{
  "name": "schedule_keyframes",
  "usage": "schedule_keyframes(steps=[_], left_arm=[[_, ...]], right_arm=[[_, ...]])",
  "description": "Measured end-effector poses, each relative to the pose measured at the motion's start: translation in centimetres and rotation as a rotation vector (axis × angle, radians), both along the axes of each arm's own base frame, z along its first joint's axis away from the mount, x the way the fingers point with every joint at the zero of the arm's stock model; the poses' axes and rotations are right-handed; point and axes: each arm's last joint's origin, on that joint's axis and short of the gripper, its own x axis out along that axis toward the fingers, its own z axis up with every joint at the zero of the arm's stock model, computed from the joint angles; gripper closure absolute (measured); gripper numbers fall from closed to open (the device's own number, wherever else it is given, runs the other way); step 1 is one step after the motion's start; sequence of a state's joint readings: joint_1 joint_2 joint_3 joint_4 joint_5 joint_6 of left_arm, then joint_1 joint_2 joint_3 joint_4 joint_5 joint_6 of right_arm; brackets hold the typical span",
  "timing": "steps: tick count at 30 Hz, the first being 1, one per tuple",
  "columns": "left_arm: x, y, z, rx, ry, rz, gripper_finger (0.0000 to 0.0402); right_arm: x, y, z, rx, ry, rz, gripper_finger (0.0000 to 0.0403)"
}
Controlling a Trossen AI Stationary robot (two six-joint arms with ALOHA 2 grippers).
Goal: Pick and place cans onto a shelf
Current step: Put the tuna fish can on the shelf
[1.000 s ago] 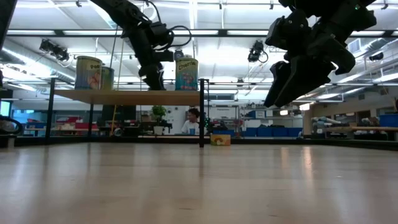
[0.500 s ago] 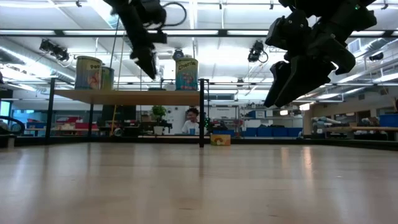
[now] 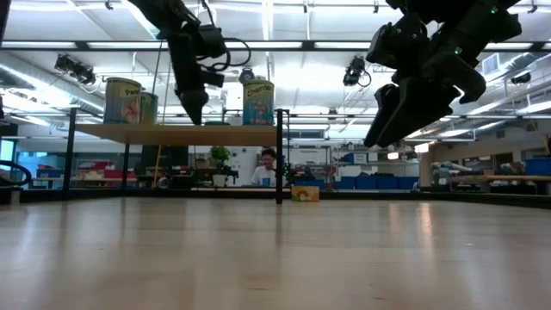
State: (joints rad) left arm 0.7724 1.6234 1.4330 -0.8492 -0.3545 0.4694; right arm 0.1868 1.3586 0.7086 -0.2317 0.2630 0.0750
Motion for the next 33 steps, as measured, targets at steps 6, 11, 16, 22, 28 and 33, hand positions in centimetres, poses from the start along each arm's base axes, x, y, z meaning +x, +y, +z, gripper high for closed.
schedule_keyframes(steps=[6,11,16,22,28,33], left_arm=[[0.5,0.4,0.0,0.020,-0.056,-0.004,0.0144],[0.8,0.8,0.4,0.069,-0.090,-0.009,0.0154],[0.5,0.1,1.3,0.134,-0.019,0.036,0.0159],[0.1,-2.9,1.7,-0.079,-0.189,0.199,0.0165],[0.8,-3.6,-0.7,-0.130,-0.219,0.186,0.0195],[1.5,-2.9,-0.9,-0.075,-0.299,0.177,0.0213]], right_arm=[[0.0,0.0,0.0,0.002,0.001,0.002,0.0140],[0.0,0.0,0.0,0.002,0.002,0.002,0.0140],[0.0,0.0,0.0,0.002,0.003,0.002,0.0140],[0.0,0.0,0.0,0.002,0.004,0.001,0.0140],[0.0,0.0,0.0,0.002,0.002,0.001,0.0140],[0.0,0.0,0.0,0.003,0.002,0.001,0.0140]])
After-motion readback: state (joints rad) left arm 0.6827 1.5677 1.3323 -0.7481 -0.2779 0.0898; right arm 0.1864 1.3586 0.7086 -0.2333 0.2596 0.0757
